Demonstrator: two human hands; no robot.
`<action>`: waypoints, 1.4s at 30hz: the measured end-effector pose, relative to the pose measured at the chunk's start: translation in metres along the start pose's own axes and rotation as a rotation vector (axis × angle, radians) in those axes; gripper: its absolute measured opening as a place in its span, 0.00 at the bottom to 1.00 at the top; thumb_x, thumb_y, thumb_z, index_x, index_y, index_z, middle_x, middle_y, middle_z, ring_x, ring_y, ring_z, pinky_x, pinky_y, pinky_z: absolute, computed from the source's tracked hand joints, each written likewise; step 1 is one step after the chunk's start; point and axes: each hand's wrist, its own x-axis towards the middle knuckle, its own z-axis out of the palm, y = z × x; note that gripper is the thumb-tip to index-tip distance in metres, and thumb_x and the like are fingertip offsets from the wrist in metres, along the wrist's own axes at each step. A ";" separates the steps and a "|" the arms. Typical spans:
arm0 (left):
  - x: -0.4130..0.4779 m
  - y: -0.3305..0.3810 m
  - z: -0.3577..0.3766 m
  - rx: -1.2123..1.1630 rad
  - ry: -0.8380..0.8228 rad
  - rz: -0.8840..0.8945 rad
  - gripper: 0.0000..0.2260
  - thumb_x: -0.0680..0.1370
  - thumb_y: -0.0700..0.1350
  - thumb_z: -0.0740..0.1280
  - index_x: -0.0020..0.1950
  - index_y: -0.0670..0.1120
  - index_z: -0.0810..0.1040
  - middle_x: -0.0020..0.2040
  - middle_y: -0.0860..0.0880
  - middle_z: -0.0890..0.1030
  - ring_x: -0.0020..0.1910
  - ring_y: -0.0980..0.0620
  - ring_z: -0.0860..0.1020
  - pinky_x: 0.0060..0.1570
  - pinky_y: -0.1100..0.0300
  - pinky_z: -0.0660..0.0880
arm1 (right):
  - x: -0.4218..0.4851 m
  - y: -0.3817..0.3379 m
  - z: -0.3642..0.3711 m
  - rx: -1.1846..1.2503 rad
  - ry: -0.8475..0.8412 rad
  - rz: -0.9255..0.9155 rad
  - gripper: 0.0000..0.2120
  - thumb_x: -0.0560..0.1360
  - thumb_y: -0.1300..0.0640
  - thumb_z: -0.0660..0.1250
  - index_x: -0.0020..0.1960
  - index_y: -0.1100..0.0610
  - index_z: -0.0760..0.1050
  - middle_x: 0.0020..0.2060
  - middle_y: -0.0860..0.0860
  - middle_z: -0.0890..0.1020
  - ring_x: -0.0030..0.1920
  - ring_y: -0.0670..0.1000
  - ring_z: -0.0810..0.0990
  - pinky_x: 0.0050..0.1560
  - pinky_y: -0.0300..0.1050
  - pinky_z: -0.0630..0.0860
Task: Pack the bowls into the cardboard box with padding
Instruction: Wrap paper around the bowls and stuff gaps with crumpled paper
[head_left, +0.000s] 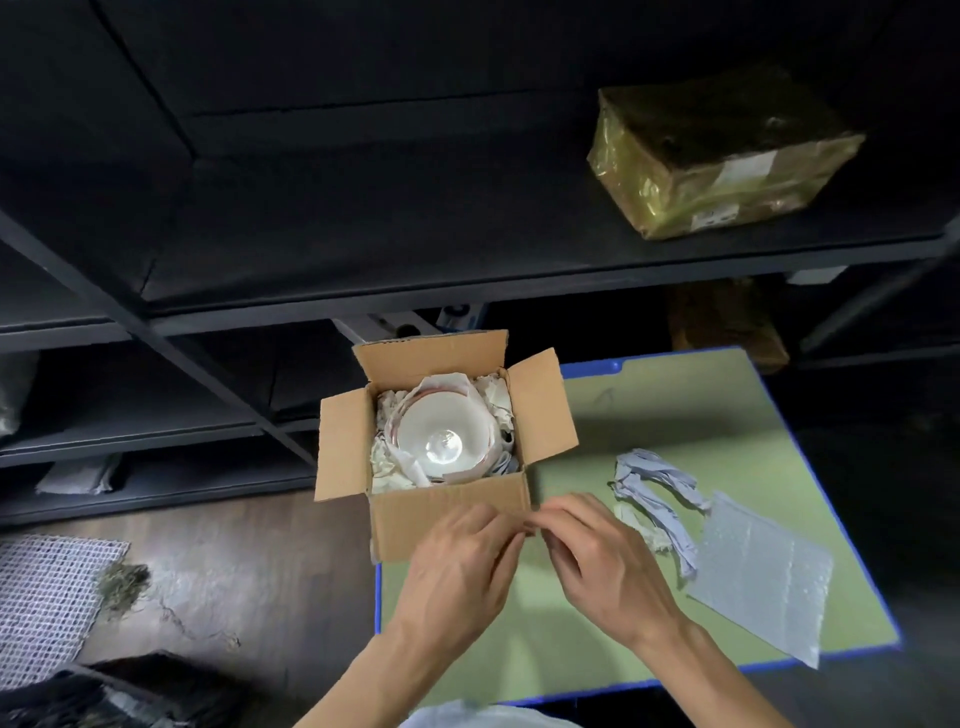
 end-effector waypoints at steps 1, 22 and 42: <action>0.004 0.007 0.008 0.001 -0.019 0.016 0.09 0.84 0.50 0.59 0.53 0.52 0.79 0.44 0.55 0.76 0.42 0.53 0.76 0.41 0.55 0.74 | -0.008 0.010 -0.002 -0.014 -0.002 0.040 0.12 0.76 0.63 0.68 0.57 0.50 0.78 0.52 0.41 0.77 0.53 0.46 0.77 0.43 0.42 0.78; 0.048 0.046 0.122 0.119 -0.316 -0.168 0.14 0.81 0.49 0.58 0.65 0.51 0.75 0.57 0.50 0.77 0.54 0.46 0.77 0.50 0.50 0.76 | -0.042 0.143 0.024 -0.413 -0.238 0.295 0.20 0.59 0.61 0.80 0.47 0.55 0.76 0.36 0.51 0.79 0.39 0.55 0.79 0.29 0.46 0.72; 0.045 0.071 0.086 -0.163 -0.059 -0.078 0.14 0.81 0.57 0.62 0.61 0.49 0.72 0.51 0.53 0.78 0.47 0.58 0.74 0.47 0.56 0.74 | -0.019 0.108 -0.079 0.296 -0.332 0.219 0.07 0.78 0.58 0.69 0.54 0.48 0.80 0.47 0.39 0.80 0.51 0.40 0.77 0.49 0.30 0.70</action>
